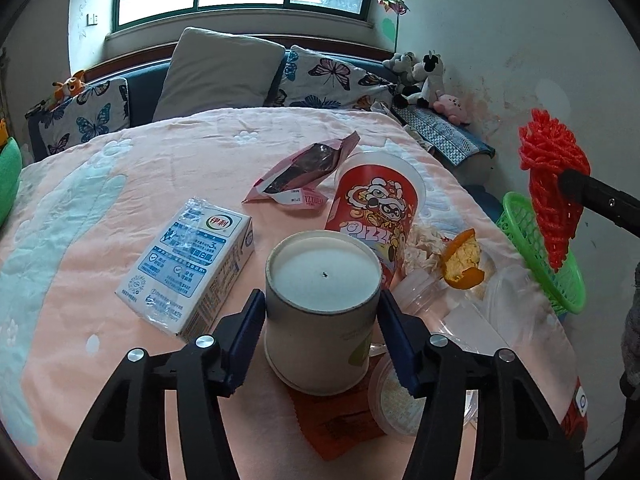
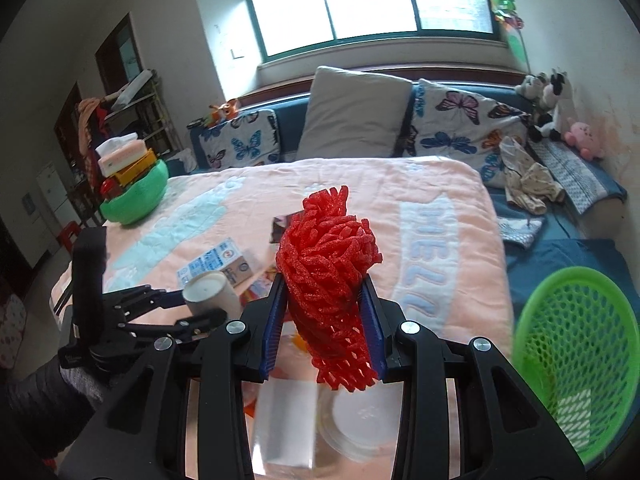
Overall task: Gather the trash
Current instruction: 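Carry both items to the green basket and open both grippers to drop them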
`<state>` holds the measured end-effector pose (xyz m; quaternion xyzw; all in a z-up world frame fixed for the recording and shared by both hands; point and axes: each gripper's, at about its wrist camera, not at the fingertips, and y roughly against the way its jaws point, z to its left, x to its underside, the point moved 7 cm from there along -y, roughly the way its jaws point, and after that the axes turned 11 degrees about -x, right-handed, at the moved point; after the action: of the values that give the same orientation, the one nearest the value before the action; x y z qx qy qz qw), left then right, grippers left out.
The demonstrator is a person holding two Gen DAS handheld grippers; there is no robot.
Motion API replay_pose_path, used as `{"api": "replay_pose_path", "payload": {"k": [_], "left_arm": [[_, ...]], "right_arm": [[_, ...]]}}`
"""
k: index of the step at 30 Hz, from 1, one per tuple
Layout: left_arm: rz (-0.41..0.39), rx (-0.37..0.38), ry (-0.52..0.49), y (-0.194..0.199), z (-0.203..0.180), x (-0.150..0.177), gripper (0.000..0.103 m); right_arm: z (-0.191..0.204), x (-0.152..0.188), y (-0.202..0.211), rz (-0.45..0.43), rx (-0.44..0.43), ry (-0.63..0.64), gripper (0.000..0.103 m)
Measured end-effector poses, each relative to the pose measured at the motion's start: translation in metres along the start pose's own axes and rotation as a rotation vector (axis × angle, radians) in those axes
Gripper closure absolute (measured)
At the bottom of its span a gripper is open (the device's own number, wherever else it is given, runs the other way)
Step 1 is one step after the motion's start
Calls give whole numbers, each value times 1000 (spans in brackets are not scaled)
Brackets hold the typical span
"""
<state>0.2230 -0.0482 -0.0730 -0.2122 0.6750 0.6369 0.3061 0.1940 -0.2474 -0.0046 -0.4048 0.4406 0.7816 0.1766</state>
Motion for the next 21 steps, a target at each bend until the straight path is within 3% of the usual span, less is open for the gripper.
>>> {"api": "replay_pose_path", "payload": {"k": [6, 12, 21], "left_arm": [[-47, -29, -6, 24, 3, -11, 48], [-112, -11, -20, 65, -8, -33, 48], [-146, 102, -75, 85, -88, -61, 48]], "right_arm": [[-27, 11, 24, -14, 69, -39, 66], [-69, 29, 56, -32, 164, -102, 66], [-133, 59, 94, -35, 284, -176, 66]]}}
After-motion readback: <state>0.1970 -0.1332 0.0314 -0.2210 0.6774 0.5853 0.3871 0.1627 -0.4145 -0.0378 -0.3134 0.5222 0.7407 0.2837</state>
